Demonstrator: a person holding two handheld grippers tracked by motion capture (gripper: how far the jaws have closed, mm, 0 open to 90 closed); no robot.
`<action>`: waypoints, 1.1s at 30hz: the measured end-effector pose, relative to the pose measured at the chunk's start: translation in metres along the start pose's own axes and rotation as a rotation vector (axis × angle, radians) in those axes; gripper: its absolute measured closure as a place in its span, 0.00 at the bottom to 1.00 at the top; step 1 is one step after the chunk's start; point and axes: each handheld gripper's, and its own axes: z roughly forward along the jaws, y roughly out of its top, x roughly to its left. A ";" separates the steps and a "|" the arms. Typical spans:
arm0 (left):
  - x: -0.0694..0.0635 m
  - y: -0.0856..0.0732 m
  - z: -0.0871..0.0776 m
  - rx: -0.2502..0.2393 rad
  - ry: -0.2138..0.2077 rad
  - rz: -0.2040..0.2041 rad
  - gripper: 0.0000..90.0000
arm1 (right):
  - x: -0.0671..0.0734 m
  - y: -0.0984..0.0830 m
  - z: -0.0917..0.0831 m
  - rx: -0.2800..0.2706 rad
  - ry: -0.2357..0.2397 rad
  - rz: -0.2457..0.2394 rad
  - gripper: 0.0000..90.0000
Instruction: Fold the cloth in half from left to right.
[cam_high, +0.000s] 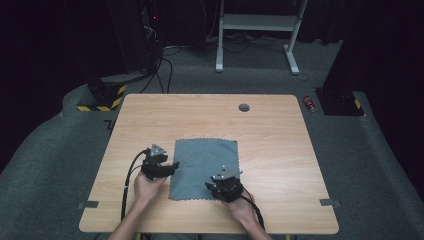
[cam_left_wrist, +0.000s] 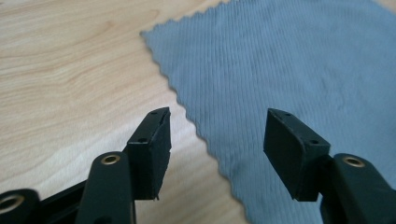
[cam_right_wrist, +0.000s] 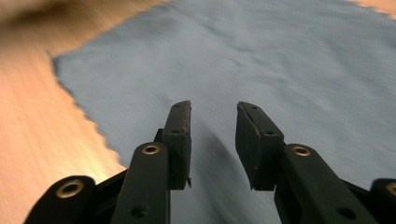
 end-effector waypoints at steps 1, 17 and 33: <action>0.002 0.004 0.003 -0.008 0.015 0.012 0.46 | 0.006 0.004 0.003 0.000 0.013 -0.018 0.75; 0.020 0.037 0.018 -0.008 0.024 -0.049 0.45 | 0.061 0.035 0.037 -0.012 0.129 -0.153 0.80; 0.031 0.044 0.034 -0.003 0.050 -0.086 0.46 | 0.093 0.039 0.064 0.033 0.154 -0.239 0.81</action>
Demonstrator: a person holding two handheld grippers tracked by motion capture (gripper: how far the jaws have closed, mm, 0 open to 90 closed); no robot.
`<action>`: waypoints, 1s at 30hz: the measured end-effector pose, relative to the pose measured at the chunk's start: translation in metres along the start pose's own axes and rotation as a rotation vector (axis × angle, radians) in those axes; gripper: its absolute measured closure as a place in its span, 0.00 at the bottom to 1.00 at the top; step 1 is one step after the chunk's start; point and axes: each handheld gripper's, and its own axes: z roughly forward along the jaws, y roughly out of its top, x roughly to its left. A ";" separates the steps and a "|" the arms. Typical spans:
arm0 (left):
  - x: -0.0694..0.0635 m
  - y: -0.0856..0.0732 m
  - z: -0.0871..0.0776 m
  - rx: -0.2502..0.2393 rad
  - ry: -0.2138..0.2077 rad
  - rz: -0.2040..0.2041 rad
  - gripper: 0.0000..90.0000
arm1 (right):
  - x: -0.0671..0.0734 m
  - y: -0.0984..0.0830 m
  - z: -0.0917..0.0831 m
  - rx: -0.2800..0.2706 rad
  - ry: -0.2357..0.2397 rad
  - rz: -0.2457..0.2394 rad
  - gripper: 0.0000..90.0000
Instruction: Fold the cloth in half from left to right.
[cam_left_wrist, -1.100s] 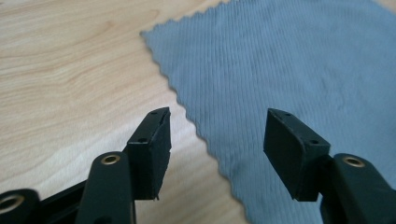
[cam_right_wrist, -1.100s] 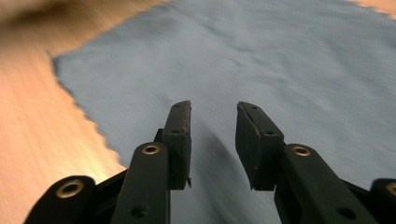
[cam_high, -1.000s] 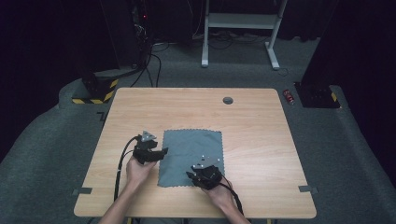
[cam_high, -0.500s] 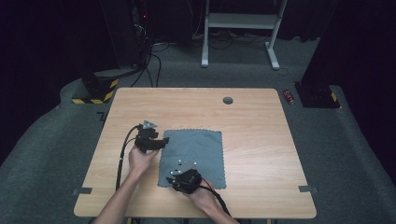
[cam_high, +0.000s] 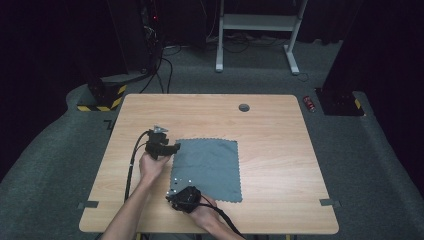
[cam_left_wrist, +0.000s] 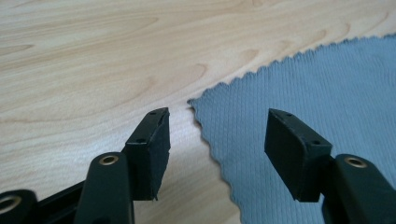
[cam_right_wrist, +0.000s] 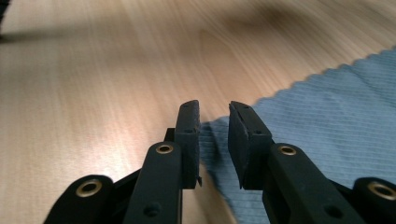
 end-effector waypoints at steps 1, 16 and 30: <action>0.002 -0.001 0.005 0.009 0.013 -0.006 0.47 | 0.001 0.000 0.000 -0.001 -0.003 -0.007 0.81; 0.005 0.002 0.023 0.038 0.078 0.012 0.64 | 0.010 0.001 0.000 0.005 -0.004 -0.040 0.83; -0.011 0.015 0.028 0.060 0.024 0.090 1.00 | 0.011 0.001 -0.002 0.010 -0.045 -0.049 1.00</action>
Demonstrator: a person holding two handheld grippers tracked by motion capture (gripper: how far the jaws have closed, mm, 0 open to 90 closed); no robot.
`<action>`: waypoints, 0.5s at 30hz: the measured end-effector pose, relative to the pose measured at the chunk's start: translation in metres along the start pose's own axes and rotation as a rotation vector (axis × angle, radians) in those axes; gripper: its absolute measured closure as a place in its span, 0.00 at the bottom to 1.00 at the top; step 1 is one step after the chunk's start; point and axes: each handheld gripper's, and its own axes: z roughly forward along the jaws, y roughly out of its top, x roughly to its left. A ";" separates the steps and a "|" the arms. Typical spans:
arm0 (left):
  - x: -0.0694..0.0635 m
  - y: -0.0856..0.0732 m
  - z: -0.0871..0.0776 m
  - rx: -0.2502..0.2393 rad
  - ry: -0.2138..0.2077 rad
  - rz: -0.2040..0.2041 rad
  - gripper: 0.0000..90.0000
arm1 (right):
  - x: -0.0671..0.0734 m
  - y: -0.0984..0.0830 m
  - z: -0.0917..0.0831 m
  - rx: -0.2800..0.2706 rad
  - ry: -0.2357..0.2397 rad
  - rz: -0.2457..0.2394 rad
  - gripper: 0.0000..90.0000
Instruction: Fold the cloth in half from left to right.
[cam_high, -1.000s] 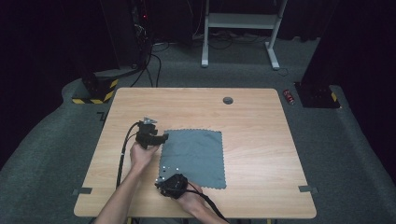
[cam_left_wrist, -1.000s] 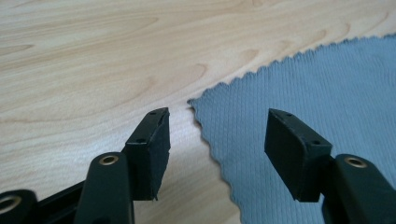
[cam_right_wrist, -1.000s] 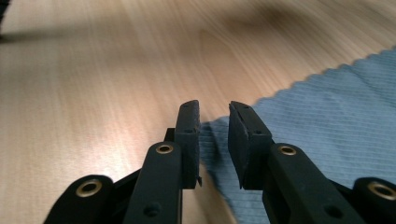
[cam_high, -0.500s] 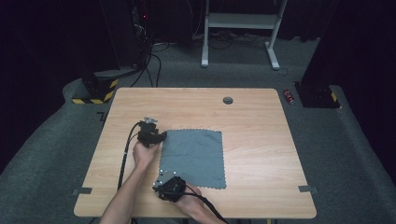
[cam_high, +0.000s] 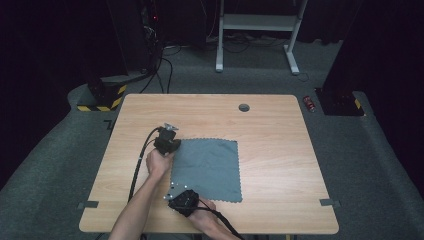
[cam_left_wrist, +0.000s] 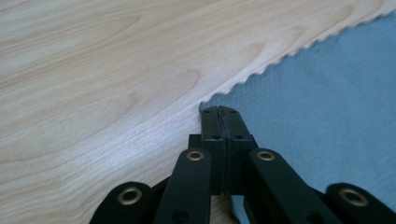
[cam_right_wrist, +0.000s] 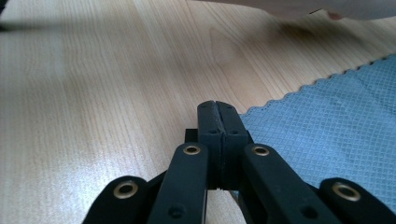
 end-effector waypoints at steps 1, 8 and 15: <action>0.000 0.000 0.000 0.000 0.000 0.000 1.00 | 0.000 0.000 0.000 0.000 0.000 0.000 1.00; 0.008 0.002 -0.010 -0.042 -0.039 -0.056 1.00 | -0.003 0.000 -0.012 -0.043 0.004 0.023 1.00; 0.015 0.004 -0.021 -0.076 -0.063 -0.073 1.00 | -0.004 0.004 -0.021 -0.082 0.010 0.035 1.00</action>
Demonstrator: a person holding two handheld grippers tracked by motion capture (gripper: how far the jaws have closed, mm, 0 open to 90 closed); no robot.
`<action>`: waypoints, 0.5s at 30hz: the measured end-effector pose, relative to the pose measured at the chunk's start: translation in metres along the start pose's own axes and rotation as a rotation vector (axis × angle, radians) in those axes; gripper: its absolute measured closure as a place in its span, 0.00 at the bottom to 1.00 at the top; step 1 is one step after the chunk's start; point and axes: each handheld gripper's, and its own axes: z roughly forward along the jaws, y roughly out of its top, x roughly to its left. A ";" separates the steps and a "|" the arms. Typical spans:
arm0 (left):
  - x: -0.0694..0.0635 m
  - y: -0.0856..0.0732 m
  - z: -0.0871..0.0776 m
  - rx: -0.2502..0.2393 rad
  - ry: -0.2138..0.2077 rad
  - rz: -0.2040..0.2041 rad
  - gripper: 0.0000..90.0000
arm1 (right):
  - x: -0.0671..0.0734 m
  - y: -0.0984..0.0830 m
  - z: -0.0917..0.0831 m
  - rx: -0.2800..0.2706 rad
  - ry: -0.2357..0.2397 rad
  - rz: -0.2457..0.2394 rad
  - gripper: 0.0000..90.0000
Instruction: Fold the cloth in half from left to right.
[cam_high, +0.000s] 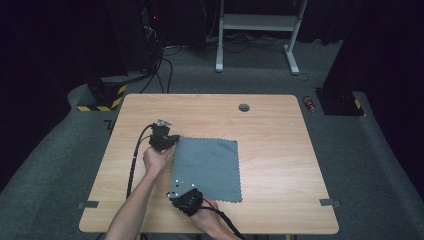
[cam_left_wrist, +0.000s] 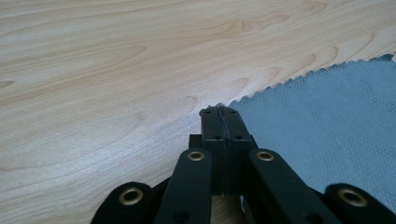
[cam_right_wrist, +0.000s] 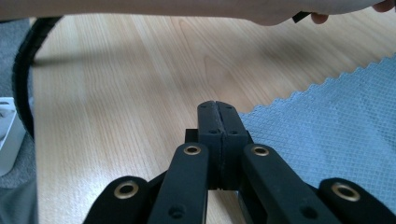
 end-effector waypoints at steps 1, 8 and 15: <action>0.002 0.000 -0.003 -0.008 -0.011 -0.014 1.00 | 0.000 0.002 -0.001 -0.002 0.002 -0.002 1.00; 0.008 0.003 -0.015 -0.029 -0.023 -0.022 1.00 | 0.002 0.009 -0.005 -0.028 0.018 0.009 1.00; 0.014 0.005 -0.030 -0.046 -0.010 -0.025 1.00 | 0.003 0.020 -0.013 -0.085 0.040 0.011 1.00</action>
